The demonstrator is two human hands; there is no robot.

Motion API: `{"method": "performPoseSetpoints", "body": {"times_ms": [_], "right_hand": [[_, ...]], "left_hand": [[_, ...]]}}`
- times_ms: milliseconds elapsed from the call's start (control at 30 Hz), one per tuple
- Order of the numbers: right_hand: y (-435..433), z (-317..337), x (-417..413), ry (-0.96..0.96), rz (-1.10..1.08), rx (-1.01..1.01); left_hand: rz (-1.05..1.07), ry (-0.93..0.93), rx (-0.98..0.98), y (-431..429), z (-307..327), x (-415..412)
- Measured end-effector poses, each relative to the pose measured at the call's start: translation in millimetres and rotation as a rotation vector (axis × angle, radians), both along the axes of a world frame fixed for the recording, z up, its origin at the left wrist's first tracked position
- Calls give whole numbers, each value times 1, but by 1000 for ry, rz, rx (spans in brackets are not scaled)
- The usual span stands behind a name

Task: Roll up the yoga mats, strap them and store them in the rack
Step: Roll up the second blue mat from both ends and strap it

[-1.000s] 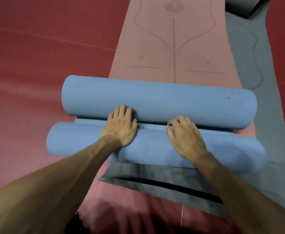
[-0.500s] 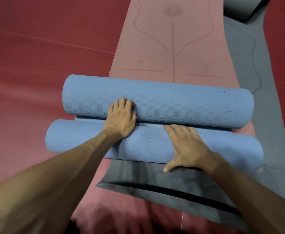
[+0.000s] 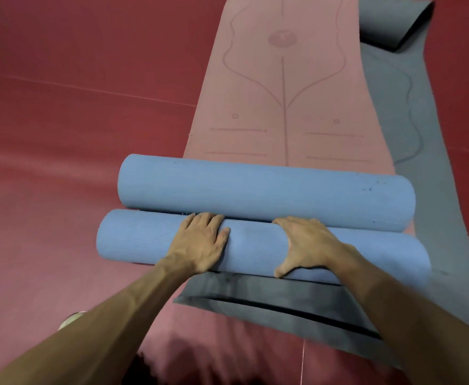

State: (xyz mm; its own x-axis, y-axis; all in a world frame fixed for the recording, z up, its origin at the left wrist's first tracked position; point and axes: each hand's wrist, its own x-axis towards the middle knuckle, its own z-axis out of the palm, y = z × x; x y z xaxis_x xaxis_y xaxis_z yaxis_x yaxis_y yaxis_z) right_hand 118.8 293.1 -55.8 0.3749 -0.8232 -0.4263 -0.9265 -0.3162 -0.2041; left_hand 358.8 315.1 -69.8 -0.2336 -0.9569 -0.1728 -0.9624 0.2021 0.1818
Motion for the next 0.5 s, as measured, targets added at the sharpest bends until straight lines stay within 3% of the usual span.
{"method": "performPoseSetpoints", "body": {"times_ms": [333,500], "right_hand": [[24,-7,-1,-44,-88,23],[20,-12,7,-79,-192,-106]], "left_hand": [[-10,-58,-32,15,-7,-2],[-4,-71,-61,3,-13,-3]]}}
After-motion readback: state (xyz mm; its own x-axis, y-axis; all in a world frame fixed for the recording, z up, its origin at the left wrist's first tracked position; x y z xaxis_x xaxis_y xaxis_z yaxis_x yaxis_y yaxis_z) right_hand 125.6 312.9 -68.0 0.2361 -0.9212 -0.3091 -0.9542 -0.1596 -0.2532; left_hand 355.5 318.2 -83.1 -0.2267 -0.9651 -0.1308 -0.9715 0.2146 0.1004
